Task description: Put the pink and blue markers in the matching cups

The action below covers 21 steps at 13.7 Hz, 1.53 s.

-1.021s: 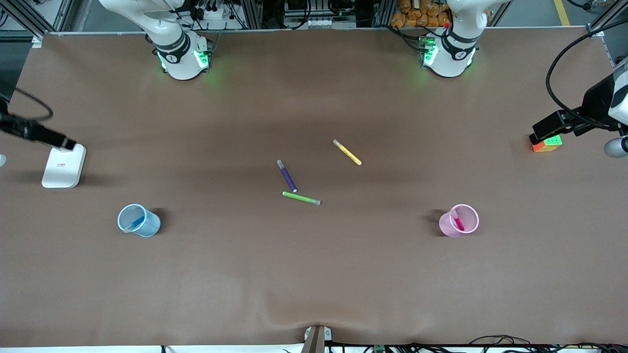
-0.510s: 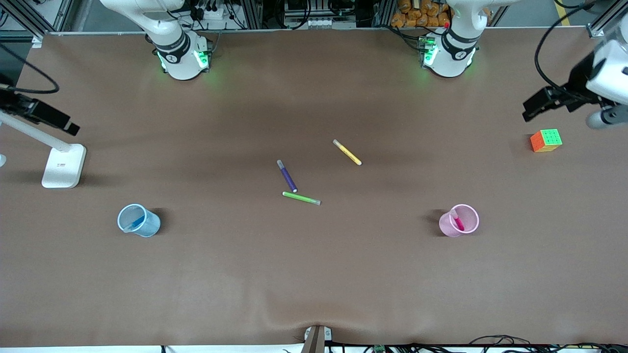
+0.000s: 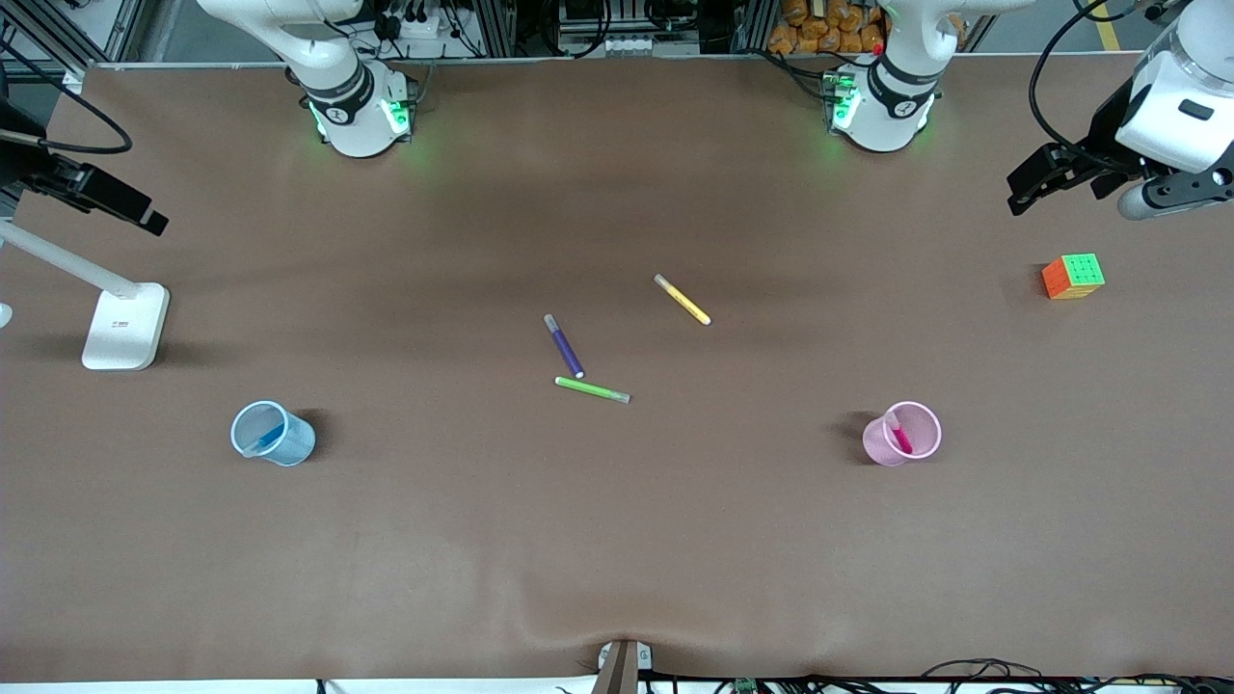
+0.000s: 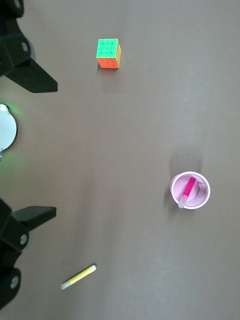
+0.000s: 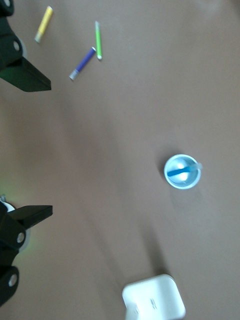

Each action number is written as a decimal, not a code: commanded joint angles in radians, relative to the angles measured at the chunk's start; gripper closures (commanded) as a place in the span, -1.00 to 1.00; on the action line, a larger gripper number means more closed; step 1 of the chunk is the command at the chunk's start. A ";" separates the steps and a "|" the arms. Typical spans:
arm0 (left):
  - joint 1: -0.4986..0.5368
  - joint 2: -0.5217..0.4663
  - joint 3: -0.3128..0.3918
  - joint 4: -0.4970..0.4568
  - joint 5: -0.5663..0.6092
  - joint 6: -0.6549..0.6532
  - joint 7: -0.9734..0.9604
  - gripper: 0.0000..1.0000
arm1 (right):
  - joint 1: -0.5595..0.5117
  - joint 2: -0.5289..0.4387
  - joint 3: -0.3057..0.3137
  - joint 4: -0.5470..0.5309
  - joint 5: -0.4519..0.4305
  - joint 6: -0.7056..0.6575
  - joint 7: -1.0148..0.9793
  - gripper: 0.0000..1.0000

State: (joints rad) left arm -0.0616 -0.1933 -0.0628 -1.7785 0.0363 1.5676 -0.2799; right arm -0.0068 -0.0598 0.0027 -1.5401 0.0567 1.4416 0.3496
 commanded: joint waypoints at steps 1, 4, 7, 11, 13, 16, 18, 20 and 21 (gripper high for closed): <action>-0.017 -0.026 0.012 -0.024 0.000 0.014 0.045 -1.00 | -0.016 -0.014 0.027 0.001 -0.055 0.011 -0.018 -1.00; -0.014 -0.022 0.011 -0.015 0.000 0.014 0.047 -1.00 | -0.027 0.024 0.011 0.050 -0.038 0.005 -0.078 -1.00; -0.009 0.005 0.009 -0.006 0.007 0.016 0.047 -1.00 | -0.025 0.029 -0.007 0.054 -0.021 0.011 -0.110 -1.00; -0.003 0.006 0.012 0.005 0.011 0.020 0.061 -1.00 | -0.024 0.038 -0.007 0.064 -0.017 0.011 -0.119 -1.00; -0.001 0.008 0.017 0.014 0.013 0.020 0.065 -1.00 | -0.027 0.041 -0.007 0.066 -0.018 0.011 -0.123 -1.00; 0.003 0.011 0.018 0.014 0.011 0.019 0.068 -1.00 | -0.022 0.043 -0.006 0.067 -0.029 0.003 -0.165 -1.00; 0.006 0.015 0.018 0.017 0.008 0.014 0.068 -1.00 | -0.025 0.043 -0.009 0.067 -0.032 -0.001 -0.280 -1.00; 0.016 0.017 0.018 0.008 0.008 0.011 0.073 -1.00 | -0.027 0.043 -0.009 0.067 -0.032 -0.007 -0.281 -1.00; 0.016 0.023 0.018 0.008 0.007 0.009 0.086 -1.00 | -0.027 0.043 -0.009 0.067 -0.032 -0.006 -0.281 -1.00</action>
State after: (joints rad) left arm -0.0530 -0.1810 -0.0447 -1.7780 0.0364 1.5862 -0.2284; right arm -0.0152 -0.0308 -0.0158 -1.5028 0.0244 1.4549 0.0923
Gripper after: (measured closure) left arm 0.000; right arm 0.000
